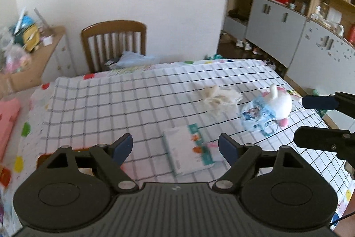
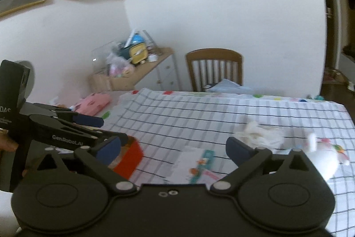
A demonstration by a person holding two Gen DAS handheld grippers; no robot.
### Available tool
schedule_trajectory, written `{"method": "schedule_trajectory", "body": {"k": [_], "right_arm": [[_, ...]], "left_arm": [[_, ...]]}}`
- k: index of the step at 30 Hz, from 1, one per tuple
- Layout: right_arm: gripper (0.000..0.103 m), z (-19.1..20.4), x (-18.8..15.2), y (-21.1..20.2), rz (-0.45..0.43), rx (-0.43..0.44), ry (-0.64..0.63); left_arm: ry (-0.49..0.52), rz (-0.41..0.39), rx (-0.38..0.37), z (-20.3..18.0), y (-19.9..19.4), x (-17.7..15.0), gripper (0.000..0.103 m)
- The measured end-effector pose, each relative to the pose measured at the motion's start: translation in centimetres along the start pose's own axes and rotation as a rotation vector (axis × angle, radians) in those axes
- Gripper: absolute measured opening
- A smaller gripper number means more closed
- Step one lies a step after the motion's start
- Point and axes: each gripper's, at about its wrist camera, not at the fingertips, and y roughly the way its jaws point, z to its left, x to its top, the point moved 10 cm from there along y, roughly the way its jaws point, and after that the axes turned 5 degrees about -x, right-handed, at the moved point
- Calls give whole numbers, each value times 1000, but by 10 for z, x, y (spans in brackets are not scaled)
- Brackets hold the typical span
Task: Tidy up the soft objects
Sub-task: 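Move both tools back from the tin over the table, then grasp the beige crumpled cloth with the left tool while the right tool grasps the blue diaper pack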
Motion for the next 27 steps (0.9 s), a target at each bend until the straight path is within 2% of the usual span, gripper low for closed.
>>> {"method": "schedule_trajectory", "body": {"k": [3,4,5,12,19,24,27], "right_arm": [[103,-23,-3,-2,3,-38,23],[103,-31,-6,-3,5,-47,33],[103,-39,-8,-3,7,-59,45],[103,-89,-29,-2,36,-139,101],[103,-132,-43,-2,45,-211,107],[103,-157,-55,11,70,-231,125],[103,-163,-61,23,93,-225,117]], "left_arm": [[16,-2,-21,-15,15,8,90],[18,-4,-30,-20,21,12,98],[17,-6,-39,-25,26,15,101],[4,-4,-83,-53,70,37,101],[1,-1,-90,-76,123,54,101],[26,26,-70,-88,162,62,101],[26,59,-85,-93,187,62,101]]}}
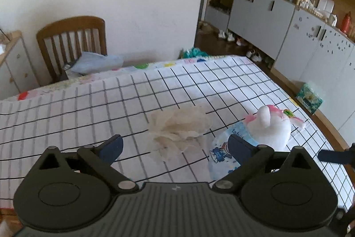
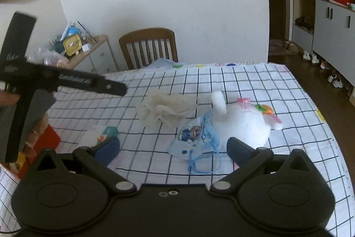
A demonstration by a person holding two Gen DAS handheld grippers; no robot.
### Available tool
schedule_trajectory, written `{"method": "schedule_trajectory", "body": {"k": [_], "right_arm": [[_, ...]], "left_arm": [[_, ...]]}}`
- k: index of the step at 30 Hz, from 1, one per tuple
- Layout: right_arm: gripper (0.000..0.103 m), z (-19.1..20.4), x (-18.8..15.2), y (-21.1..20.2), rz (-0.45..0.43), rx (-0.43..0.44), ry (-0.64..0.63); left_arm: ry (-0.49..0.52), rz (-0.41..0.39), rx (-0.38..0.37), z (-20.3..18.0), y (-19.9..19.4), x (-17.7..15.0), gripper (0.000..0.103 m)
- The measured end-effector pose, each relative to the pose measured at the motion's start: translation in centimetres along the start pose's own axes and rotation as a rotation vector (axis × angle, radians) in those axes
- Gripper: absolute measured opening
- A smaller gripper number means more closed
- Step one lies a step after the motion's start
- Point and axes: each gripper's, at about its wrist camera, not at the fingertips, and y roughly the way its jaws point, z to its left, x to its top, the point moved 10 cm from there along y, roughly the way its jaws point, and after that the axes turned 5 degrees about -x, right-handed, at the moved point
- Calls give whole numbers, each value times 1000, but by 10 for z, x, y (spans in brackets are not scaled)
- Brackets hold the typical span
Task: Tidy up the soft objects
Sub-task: 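Grasp the beige crumpled cloth with the left tool while the right tool grasps the blue diaper pack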
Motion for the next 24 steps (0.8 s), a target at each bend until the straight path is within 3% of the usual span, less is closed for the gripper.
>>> {"method": "schedule_trajectory", "body": {"k": [10,19,24], "right_arm": [[100,-1,-16,69,95,-6,-49],[97,14,-18,118,115,-15,-119],[87,14,-23,135,132,-31,-110]], "left_arm": [[5,42,12,0,69,5,101],[-14,58,15,8,113,11,101],[-35,82,16,15,135,6,101]]}}
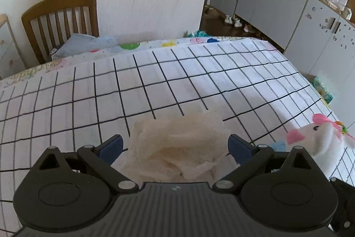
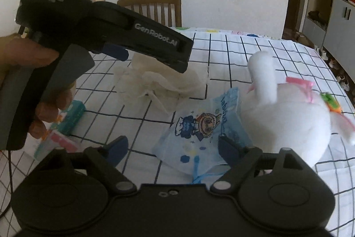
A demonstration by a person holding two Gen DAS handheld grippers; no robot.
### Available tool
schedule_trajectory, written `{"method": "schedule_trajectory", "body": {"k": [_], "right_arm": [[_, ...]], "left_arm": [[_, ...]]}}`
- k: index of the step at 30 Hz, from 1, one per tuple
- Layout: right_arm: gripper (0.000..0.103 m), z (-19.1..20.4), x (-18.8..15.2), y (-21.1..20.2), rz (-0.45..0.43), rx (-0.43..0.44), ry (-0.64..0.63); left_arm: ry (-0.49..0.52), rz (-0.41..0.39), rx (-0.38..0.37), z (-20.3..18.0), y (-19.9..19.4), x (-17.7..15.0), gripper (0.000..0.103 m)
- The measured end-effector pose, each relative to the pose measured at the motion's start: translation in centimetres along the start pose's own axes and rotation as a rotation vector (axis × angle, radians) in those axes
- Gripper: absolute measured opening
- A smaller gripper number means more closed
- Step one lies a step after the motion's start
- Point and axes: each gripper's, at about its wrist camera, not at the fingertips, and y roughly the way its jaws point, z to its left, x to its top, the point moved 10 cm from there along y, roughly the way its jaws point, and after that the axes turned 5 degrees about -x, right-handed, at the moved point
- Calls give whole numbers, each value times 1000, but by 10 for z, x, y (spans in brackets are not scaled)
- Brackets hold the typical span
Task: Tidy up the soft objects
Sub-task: 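Grasp the beige crumpled cloth with the left tool while the right tool grasps the blue diaper pack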
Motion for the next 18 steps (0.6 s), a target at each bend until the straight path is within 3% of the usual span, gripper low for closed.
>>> {"method": "schedule_trajectory", "body": {"k": [10,12,18], "right_arm": [[74,4,-9,16,16,-55,-57],[66,4,-10,16,10,-75,-69],[48,0,-10,13,-1,-103,-65]], "left_arm": [[33,35,30,3,25,-11,100],[45,38,48,3,27,-13,100],[32,30,65,9,29,-13,76]]}}
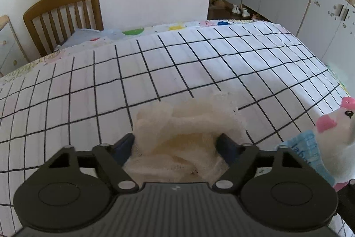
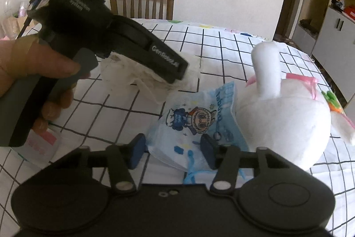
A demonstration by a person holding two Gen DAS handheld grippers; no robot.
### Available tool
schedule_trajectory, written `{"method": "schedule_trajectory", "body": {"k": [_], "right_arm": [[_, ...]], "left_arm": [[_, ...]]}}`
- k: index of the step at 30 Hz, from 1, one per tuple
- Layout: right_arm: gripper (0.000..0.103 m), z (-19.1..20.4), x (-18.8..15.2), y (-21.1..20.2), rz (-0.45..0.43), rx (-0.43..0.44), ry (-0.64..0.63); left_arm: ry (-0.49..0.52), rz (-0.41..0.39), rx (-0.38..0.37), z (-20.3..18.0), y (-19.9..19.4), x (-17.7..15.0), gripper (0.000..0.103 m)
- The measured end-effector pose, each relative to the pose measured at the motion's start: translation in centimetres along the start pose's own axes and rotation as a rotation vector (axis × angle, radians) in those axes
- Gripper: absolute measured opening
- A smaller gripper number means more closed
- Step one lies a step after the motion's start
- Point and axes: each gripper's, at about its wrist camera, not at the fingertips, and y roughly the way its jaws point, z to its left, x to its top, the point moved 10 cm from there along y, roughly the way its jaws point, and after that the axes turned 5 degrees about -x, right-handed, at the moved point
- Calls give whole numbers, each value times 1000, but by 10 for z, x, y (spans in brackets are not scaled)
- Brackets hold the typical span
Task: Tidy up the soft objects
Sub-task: 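Grasp the beige crumpled cloth with the left tool while the right tool grasps the blue diaper pack, then carry the beige cloth and blue diaper pack over the red tin with both tools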
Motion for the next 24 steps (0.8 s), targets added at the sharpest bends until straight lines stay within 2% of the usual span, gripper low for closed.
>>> {"method": "schedule_trajectory", "body": {"k": [2,7,8,9,13,24], "right_arm": [[40,-1,0,-1,-6,-5,0],[16,-7,2,-1,-12,-28,16],[9,-8,3,-1,-12,-31,24],[7,-11,4,-2,-12,-32,32],[6,-13,9,-9,-33,-7,42],[5,-16,28,-54,-74,54,100]], "left_arm": [[-7,-8,-6,2,-2,1,59],[-26,-21,-5,7,-8,4,35],[-26,-27,-1,8,-10,4,33],[-26,-31,2,9,-12,4,33],[-7,-44,19,11,-21,4,28],[-25,-71,3,14,-70,-1,28]]}}
